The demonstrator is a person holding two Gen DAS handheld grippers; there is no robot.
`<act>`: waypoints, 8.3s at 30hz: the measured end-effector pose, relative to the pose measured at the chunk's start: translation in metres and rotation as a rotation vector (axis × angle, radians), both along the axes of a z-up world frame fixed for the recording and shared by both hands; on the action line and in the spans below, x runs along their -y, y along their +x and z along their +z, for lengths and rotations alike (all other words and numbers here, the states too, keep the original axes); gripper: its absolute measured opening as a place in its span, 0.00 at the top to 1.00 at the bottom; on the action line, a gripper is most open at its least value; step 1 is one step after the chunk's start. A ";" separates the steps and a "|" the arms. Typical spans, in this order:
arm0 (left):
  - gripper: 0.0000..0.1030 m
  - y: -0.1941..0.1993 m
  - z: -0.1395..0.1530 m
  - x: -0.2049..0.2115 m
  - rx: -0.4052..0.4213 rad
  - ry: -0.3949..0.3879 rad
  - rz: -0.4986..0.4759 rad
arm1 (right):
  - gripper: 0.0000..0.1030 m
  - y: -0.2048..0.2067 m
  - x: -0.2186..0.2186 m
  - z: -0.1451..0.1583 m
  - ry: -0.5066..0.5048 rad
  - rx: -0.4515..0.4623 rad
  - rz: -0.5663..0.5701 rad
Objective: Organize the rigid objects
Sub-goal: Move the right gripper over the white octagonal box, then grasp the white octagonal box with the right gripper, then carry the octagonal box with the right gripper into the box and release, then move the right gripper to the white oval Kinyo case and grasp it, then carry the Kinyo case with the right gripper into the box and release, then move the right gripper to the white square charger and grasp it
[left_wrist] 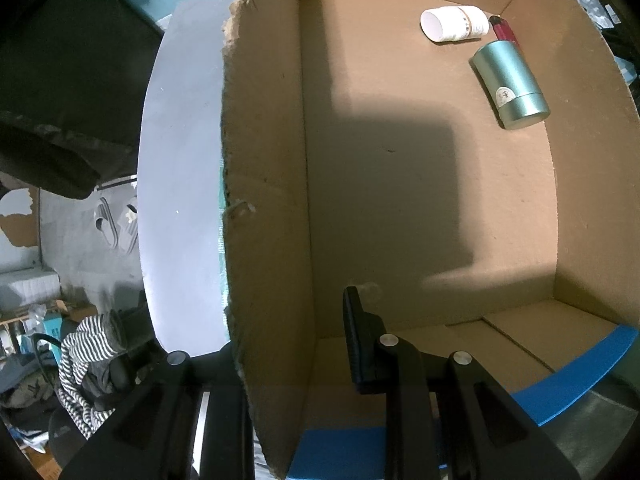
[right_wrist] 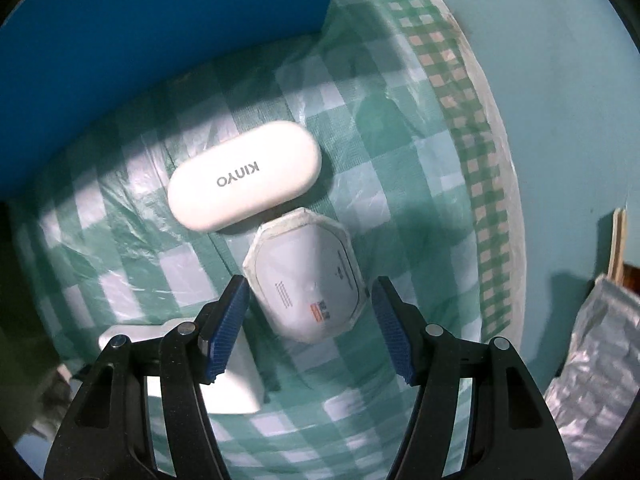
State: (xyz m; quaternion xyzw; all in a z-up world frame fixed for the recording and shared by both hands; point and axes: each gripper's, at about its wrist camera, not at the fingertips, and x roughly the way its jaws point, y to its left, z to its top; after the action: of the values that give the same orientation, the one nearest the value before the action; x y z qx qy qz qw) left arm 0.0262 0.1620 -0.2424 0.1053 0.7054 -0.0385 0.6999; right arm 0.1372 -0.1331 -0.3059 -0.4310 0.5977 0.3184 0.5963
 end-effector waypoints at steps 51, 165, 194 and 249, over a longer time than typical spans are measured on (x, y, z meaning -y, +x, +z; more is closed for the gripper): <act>0.78 -0.004 0.004 -0.006 -0.002 -0.038 -0.048 | 0.45 0.001 0.017 0.092 0.311 -0.046 -0.771; 0.78 -0.003 0.001 -0.009 -0.016 -0.036 -0.077 | 0.64 0.031 -0.009 0.007 0.250 -0.067 -0.962; 0.78 -0.003 0.003 -0.003 -0.005 -0.034 -0.099 | 0.64 0.005 -0.052 0.118 0.358 -0.023 -0.679; 0.78 0.003 -0.001 -0.005 -0.004 -0.020 -0.107 | 0.39 -0.022 -0.099 0.128 0.374 -0.047 -0.529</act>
State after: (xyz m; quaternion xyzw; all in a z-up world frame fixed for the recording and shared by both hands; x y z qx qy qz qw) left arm 0.0295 0.1671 -0.2430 0.1356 0.6997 -0.0831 0.6965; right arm 0.1151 -0.0338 -0.1777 -0.1364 0.6338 0.2664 0.7132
